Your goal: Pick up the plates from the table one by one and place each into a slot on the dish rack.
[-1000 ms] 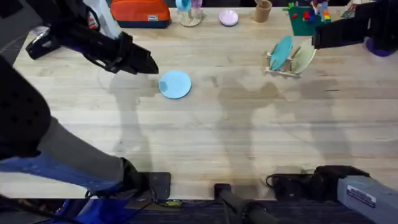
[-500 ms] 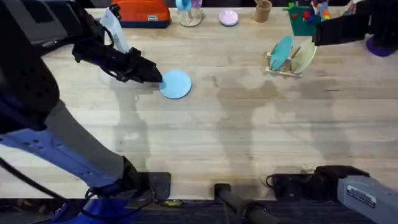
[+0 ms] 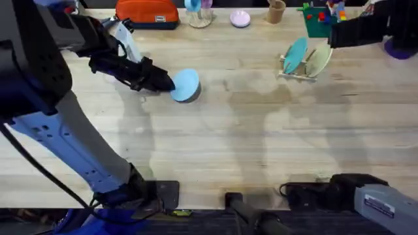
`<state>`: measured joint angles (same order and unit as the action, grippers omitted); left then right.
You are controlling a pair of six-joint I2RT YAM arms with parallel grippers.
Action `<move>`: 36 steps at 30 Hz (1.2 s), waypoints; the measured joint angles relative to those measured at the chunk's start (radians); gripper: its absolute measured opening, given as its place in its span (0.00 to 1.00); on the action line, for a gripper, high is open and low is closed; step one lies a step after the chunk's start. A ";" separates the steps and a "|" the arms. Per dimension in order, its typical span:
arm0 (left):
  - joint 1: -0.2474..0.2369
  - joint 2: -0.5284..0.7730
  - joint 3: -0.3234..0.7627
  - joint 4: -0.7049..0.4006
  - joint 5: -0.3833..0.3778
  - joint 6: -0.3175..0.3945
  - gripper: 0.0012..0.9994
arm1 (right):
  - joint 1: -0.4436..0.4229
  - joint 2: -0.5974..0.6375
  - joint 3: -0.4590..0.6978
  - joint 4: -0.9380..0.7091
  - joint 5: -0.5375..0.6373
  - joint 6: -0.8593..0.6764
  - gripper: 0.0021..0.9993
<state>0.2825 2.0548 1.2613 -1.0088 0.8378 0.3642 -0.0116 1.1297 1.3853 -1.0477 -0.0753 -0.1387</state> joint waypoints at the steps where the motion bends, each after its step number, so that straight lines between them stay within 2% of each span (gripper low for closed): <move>1: 0.001 0.002 0.000 0.000 0.004 -0.001 0.04 | 0.000 0.000 0.000 0.000 0.000 0.000 0.99; 17: 0.002 0.003 0.000 0.000 0.004 -0.005 0.04 | 0.000 0.000 0.000 0.000 0.000 0.000 0.99; 22: 0.002 0.003 0.000 0.000 0.004 -0.005 0.04 | 0.000 0.000 0.000 0.000 -0.004 0.041 0.99; 28: 0.002 0.003 0.000 0.003 0.004 -0.005 0.04 | 0.000 0.024 0.004 0.003 -0.127 0.094 0.99; 36: 0.002 0.003 0.000 0.005 0.004 -0.005 0.04 | 0.000 0.187 0.006 0.036 -0.278 0.254 0.99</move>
<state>0.2840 2.0583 1.2613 -1.0039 0.8418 0.3592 -0.0116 1.3165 1.3914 -1.0115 -0.3529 0.1153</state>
